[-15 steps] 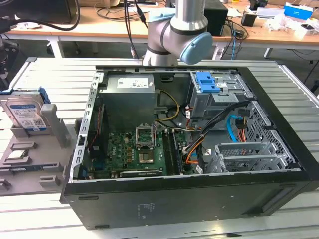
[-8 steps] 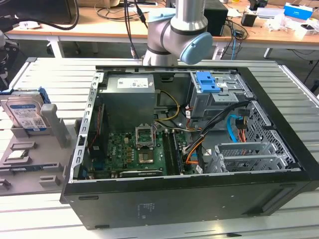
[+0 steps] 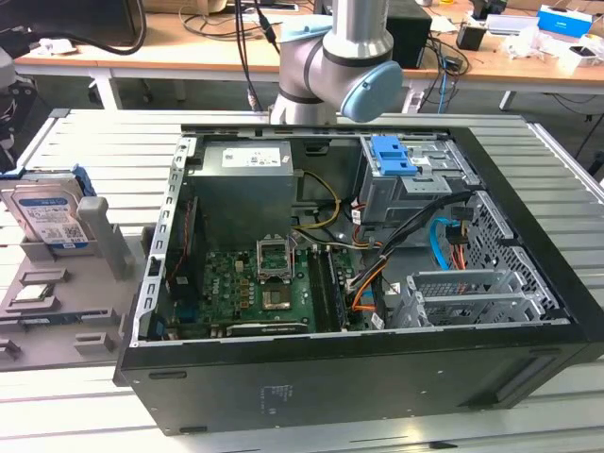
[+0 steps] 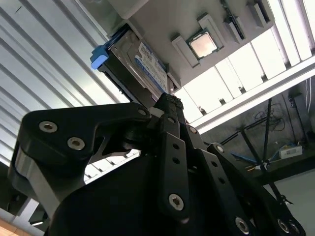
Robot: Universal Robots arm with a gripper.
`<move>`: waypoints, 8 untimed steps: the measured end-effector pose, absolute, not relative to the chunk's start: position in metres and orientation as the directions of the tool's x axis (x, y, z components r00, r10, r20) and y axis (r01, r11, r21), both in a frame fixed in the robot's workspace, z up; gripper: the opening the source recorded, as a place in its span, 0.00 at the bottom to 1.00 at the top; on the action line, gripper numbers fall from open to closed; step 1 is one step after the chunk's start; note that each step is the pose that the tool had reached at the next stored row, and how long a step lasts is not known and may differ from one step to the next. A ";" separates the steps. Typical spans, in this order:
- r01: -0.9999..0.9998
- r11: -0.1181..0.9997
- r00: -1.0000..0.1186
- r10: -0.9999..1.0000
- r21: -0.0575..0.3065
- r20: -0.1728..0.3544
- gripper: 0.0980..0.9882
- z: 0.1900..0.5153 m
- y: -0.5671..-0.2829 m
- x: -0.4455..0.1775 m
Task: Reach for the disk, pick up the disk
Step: 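Pick up the disk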
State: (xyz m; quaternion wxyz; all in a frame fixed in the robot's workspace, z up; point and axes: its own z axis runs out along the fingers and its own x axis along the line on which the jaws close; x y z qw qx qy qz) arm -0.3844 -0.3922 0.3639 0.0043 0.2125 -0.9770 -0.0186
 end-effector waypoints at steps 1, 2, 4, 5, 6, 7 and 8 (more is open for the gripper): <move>-0.421 0.906 -0.907 -0.421 0.038 0.000 0.01 0.364 -0.392 -0.384; -0.429 0.902 -0.903 -0.429 0.038 0.000 0.01 0.364 -0.392 -0.384; -0.438 0.898 -0.899 -0.439 0.038 0.000 0.01 0.364 -0.392 -0.384; -0.444 0.895 -0.896 -0.444 0.038 0.000 0.01 0.364 -0.392 -0.384; -0.451 0.891 -0.892 -0.452 0.038 0.000 0.01 0.364 -0.392 -0.384; -0.457 0.889 -0.890 -0.457 0.038 0.000 0.01 0.364 -0.392 -0.384; -0.463 0.885 -0.886 -0.464 0.038 0.000 0.01 0.364 -0.392 -0.384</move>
